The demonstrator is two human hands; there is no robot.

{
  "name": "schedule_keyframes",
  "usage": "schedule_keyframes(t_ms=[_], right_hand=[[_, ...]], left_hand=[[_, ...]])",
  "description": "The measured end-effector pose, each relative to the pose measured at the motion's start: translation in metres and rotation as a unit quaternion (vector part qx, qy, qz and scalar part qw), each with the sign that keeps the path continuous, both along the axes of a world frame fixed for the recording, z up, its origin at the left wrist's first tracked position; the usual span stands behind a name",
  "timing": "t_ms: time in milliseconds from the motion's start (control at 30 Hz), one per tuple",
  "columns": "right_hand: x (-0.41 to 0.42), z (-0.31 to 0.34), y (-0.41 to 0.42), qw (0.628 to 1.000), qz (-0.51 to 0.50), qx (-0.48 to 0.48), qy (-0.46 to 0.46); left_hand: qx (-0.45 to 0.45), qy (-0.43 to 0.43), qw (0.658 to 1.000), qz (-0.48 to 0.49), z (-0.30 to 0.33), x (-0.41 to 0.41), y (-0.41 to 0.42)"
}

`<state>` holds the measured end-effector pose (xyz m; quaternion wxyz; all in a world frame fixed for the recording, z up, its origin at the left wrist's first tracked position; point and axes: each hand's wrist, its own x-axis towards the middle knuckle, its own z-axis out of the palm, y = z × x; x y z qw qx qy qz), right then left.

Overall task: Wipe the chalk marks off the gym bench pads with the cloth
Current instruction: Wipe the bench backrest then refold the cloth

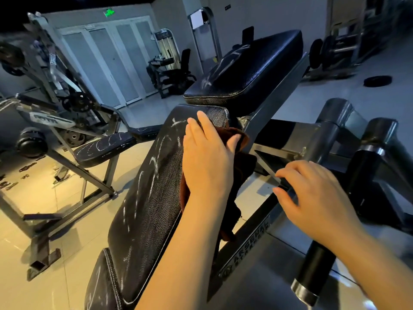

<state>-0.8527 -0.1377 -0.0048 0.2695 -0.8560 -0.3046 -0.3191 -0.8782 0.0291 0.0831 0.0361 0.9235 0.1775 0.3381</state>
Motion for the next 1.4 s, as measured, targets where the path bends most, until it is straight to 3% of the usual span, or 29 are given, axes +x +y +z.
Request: schedule_keyframes(t_ms=[267,367,467,567,733,833,900,1133,1267,1400], right_hand=[[0.000,0.001,0.000,1.000,0.007,-0.013,0.012],[-0.009,0.009,0.006,0.993,0.051,0.051,0.090],[-0.025,0.020,0.030,0.950,0.120,0.172,0.230],[-0.027,0.028,0.062,0.898,0.140,0.234,0.346],[-0.018,0.023,0.075,0.852,0.100,0.207,0.471],[-0.019,0.023,0.072,0.776,0.151,0.203,0.578],[-0.022,0.024,0.076,0.749,0.186,0.225,0.595],[-0.029,0.038,0.060,0.792,0.221,0.302,0.482],[-0.042,0.049,0.044,0.836,0.265,0.244,0.415],[-0.061,0.060,0.031,0.823,0.304,0.180,0.445]], left_hand=[[-0.009,-0.015,0.993,-0.118,-0.038,-0.055,0.038],[-0.051,-0.033,0.980,-0.190,-0.042,-0.069,0.049],[-0.171,-0.128,0.954,-0.210,-0.040,-0.075,0.050],[-0.194,-0.218,0.948,-0.131,-0.038,-0.073,0.048],[-0.219,-0.137,0.966,-0.032,-0.027,-0.071,0.049],[-0.215,-0.107,0.970,-0.027,-0.022,-0.078,0.058],[-0.203,-0.108,0.972,-0.047,-0.017,-0.080,0.059],[-0.283,-0.120,0.943,-0.126,0.007,-0.113,0.056],[-0.321,0.019,0.925,-0.203,0.021,-0.150,0.060],[-0.306,0.101,0.916,-0.238,0.019,-0.177,0.061]])
